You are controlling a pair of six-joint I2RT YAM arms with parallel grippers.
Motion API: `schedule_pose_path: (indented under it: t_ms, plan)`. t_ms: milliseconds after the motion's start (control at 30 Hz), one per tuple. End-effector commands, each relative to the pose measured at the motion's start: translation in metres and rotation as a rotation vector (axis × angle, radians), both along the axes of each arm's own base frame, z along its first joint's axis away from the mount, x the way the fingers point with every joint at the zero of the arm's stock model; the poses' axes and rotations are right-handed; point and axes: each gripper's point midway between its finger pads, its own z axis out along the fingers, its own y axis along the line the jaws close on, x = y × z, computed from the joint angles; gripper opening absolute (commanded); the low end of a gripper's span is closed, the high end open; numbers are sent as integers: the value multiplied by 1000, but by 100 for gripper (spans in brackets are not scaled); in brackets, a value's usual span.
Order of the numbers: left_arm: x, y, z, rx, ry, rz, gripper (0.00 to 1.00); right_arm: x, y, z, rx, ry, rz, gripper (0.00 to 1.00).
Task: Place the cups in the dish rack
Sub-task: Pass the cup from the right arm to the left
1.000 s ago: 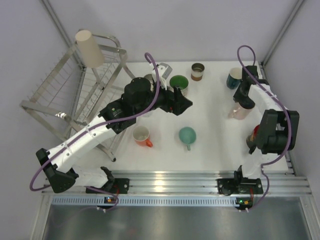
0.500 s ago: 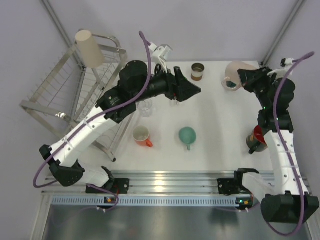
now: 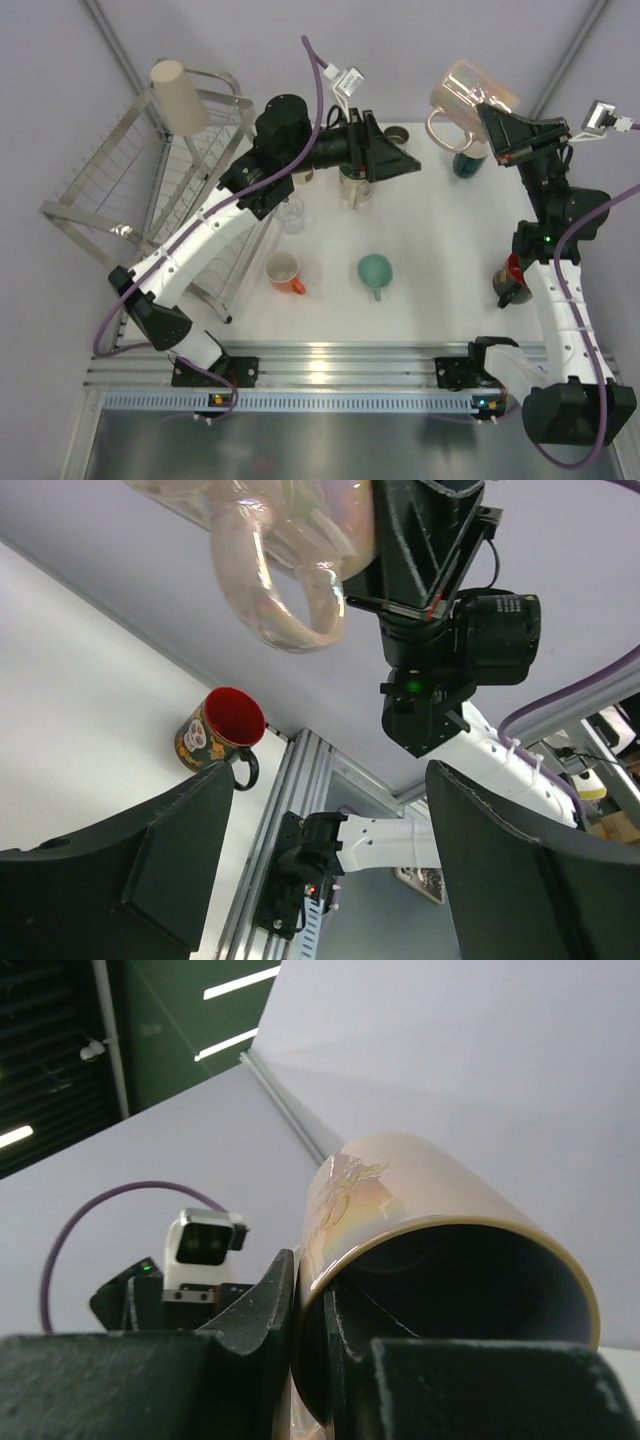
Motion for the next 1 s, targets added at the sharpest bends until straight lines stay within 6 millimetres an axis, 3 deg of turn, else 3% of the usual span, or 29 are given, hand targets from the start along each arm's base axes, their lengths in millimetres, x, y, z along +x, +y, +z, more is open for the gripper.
schedule_pose_path:
  t_ms: [0, 167, 300, 433, 533, 600, 800, 833, 967]
  plan:
    - [-4, 3, 32, -74, -162, -18, 84, -69, 12, 62, 37, -280, 137, 0]
    - [-6, -1, 36, -96, -206, -55, 85, -72, 26, 54, 37, -260, 201, 0]
    - [-3, -11, 21, -82, -155, -89, 84, -75, 45, 43, 43, -238, 262, 0]
    - [-2, -14, 24, -111, -107, -98, 81, -72, 61, 32, -8, -235, 259, 0]
    - [-2, -13, 25, -120, -65, -99, 72, -73, 69, 28, -34, -242, 260, 0]
    - [-3, -12, 23, -123, -43, -103, 51, -72, 72, 25, -46, -238, 265, 0]
    - [-8, -5, 35, -176, 23, -102, 15, -74, 84, 13, -122, -260, 277, 0]
    - [-7, -2, 38, -186, 30, -91, 3, -73, 87, 8, -147, -263, 283, 0]
    - [-1, 8, 48, -191, 5, -14, 0, -76, 93, -3, -189, -259, 308, 0]
